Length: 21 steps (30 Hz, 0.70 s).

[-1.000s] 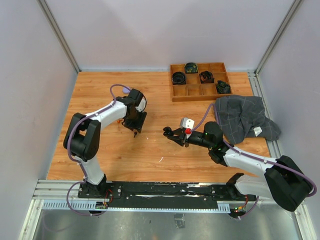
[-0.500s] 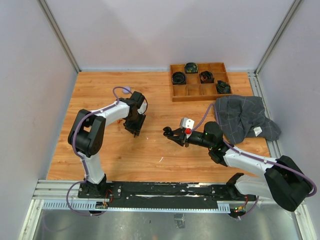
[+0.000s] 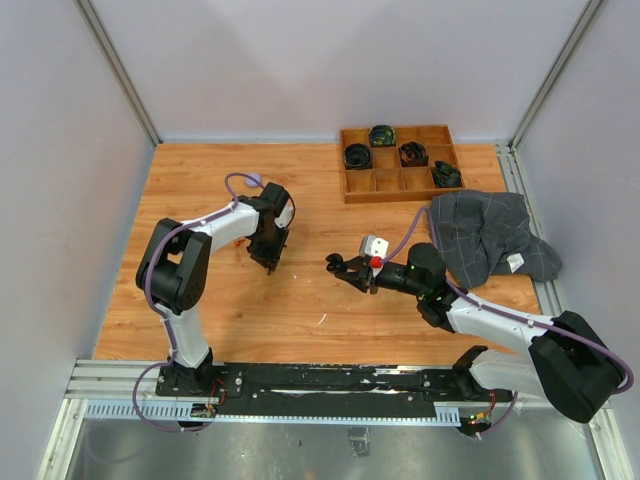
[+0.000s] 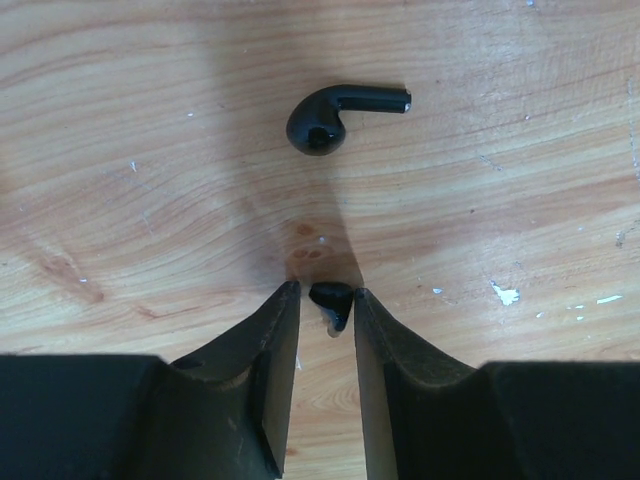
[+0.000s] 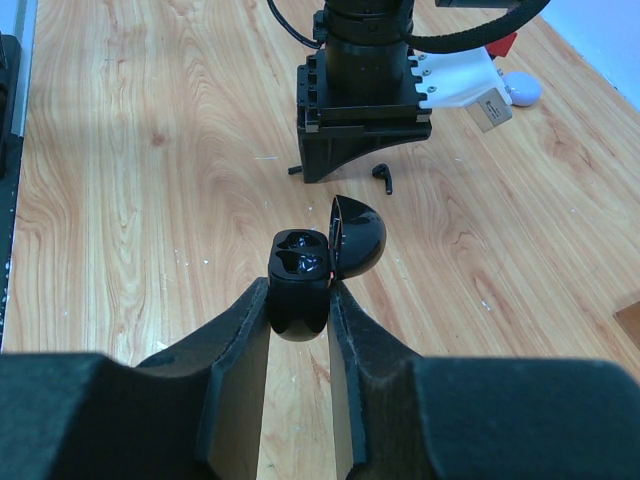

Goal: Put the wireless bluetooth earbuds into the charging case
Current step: Pick up the earbud from the center of the board.

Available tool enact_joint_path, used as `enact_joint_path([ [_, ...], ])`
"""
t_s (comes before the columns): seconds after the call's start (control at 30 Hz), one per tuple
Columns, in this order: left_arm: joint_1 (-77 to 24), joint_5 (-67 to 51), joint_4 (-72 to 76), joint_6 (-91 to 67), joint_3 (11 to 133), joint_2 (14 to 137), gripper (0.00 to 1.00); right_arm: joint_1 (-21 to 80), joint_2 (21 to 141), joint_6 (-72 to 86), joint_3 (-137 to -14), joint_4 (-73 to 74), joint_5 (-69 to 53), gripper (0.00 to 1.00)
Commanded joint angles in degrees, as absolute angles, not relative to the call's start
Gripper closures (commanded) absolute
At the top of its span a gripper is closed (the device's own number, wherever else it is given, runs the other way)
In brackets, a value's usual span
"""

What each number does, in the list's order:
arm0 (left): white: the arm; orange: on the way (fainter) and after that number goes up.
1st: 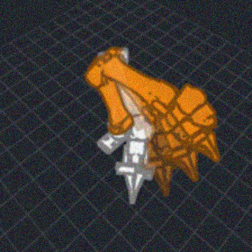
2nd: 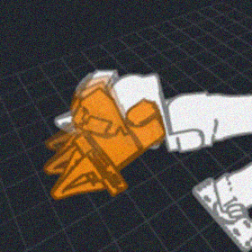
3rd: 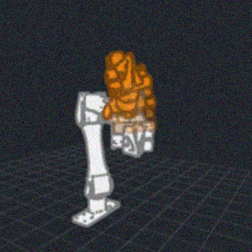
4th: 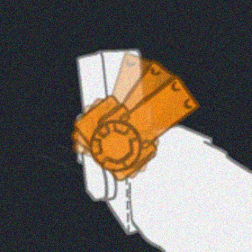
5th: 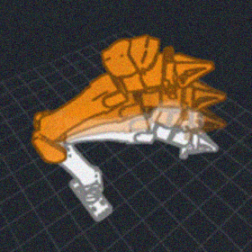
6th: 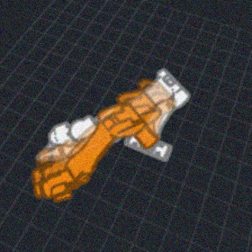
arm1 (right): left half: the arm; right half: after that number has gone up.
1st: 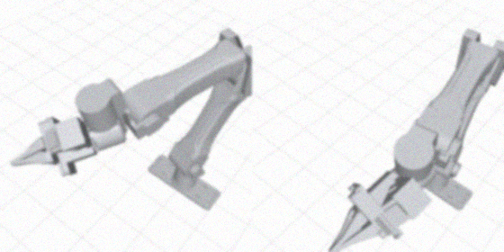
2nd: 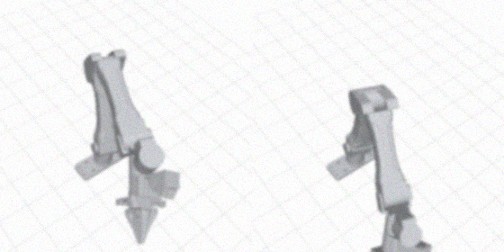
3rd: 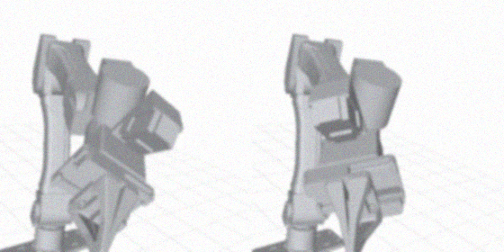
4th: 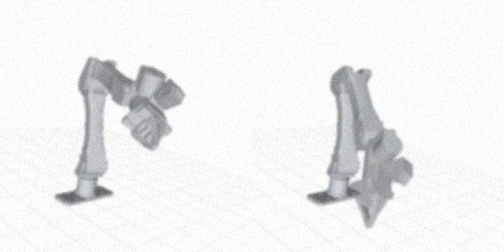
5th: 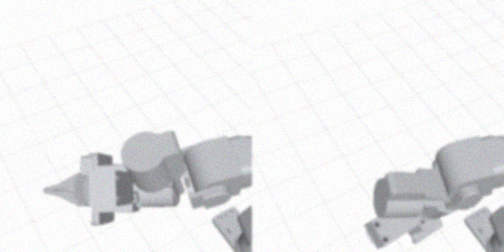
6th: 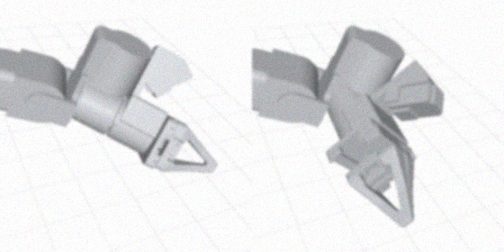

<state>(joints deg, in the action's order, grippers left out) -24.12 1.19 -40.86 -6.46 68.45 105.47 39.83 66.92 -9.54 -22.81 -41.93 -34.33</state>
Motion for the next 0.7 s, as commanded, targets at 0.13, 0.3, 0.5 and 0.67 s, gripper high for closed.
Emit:
enact_joint_path([
  [0.13,-23.99,0.6,-39.3,-8.31,66.07,105.74,0.72,40.92,66.93,-11.07,-24.76,-42.54,-34.21,0.99],
  [0.3,-24.34,-0.1,-36.28,-10.54,64.53,102.57,0.78,41.89,67.38,-10.82,-25.34,-43.39,-33.61,0.99],
  [0.5,-25.14,-0.01,-31.34,-13.66,61.02,96.71,0.8,42.61,68.3,-9.57,-25.72,-45.0,-32.13,0.99],
  [0.67,-26.13,0.89,-25.89,-16.64,57.66,88.59,0.8,42.98,69.72,-9.38,-25.37,-47.92,-28.8,0.99],
])
